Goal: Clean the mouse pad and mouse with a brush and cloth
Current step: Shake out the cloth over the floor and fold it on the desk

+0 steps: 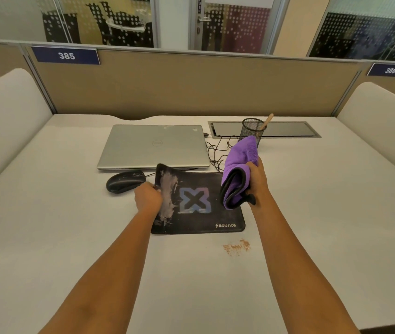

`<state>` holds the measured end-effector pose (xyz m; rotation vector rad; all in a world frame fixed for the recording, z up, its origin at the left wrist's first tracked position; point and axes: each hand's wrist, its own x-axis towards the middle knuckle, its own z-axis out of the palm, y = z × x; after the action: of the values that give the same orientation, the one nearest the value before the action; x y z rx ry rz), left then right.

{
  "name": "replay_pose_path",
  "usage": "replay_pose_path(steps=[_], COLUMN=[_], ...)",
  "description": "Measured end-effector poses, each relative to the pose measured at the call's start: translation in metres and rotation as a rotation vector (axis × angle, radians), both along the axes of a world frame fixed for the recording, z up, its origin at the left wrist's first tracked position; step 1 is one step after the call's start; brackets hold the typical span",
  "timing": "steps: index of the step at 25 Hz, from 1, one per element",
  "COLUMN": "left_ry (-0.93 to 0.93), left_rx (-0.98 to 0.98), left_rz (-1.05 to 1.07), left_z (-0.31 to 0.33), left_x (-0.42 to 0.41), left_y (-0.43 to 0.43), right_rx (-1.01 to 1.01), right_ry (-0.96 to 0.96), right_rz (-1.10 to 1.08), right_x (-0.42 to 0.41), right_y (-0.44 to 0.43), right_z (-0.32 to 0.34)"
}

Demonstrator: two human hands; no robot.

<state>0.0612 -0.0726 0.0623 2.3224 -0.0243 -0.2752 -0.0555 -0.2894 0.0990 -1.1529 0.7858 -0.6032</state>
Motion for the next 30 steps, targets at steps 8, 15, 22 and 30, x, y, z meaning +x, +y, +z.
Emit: replay_pose_path(steps=[8,15,22,30], left_ry=[-0.141,-0.167,-0.304,-0.188], left_rx=[-0.282,-0.453,-0.610,-0.781], left_rz=[0.128,0.254,0.283,0.342], left_z=[0.052,0.085,0.132,0.152], left_x=[-0.014,-0.001,0.023,0.042], left_y=[-0.002,0.005,0.039,0.068], right_rx=[0.012,-0.402,-0.912,-1.761], right_ry=[0.017,0.100,0.457,0.386], right_rz=[0.008,0.123,-0.078,0.315], right_x=[-0.015,-0.045,-0.031,0.001], right_y=[-0.011,0.038,0.095,0.268], right_z=[0.011,0.014,-0.012,-0.065])
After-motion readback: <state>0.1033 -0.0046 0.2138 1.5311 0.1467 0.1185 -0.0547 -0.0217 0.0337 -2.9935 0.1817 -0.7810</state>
